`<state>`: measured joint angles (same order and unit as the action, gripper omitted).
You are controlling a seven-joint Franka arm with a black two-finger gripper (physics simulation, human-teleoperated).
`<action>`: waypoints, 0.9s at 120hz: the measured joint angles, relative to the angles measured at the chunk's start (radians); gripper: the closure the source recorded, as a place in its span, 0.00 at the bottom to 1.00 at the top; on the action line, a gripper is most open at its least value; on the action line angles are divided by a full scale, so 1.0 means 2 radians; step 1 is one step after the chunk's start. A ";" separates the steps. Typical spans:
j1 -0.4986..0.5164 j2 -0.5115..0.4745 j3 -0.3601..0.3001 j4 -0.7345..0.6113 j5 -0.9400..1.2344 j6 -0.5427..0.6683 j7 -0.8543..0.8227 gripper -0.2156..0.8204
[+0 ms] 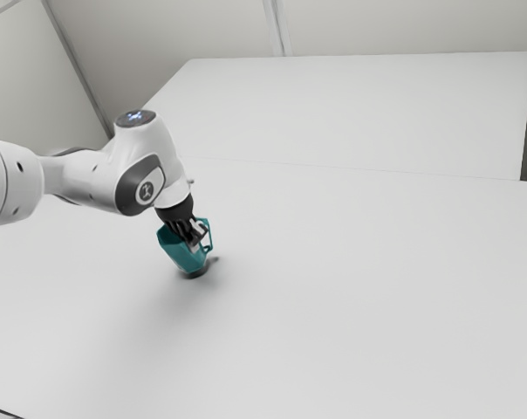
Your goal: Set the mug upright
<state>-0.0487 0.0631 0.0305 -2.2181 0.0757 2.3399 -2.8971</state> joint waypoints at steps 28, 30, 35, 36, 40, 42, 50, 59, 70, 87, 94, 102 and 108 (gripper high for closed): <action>0.000 0.007 0.000 -0.004 0.001 0.005 0.000 0.97; 0.000 0.007 0.000 -0.004 0.001 0.005 0.000 0.97; 0.000 0.007 0.000 -0.005 0.001 0.005 0.000 0.94; 0.000 0.008 0.000 -0.005 0.001 0.005 0.000 0.92; 0.000 0.007 0.000 -0.004 0.001 0.005 0.000 0.85; 0.000 0.006 0.000 -0.004 0.001 0.004 0.000 0.81; 0.000 0.004 0.000 -0.004 0.001 0.002 0.000 0.66; 0.000 -0.001 -0.001 -0.004 0.001 0.000 0.000 0.53; 0.000 -0.013 -0.001 -0.004 0.000 -0.006 0.000 0.42; -0.001 -0.034 -0.001 -0.004 0.000 -0.021 0.000 0.31; -0.001 -0.041 -0.001 -0.004 0.000 -0.027 0.000 0.29; 0.000 -0.048 -0.001 -0.003 0.000 -0.033 0.000 0.27; 0.000 -0.054 -0.002 0.000 0.000 -0.037 0.000 0.25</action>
<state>-0.0488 -0.0449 0.0268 -2.2179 0.0762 2.2651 -2.8973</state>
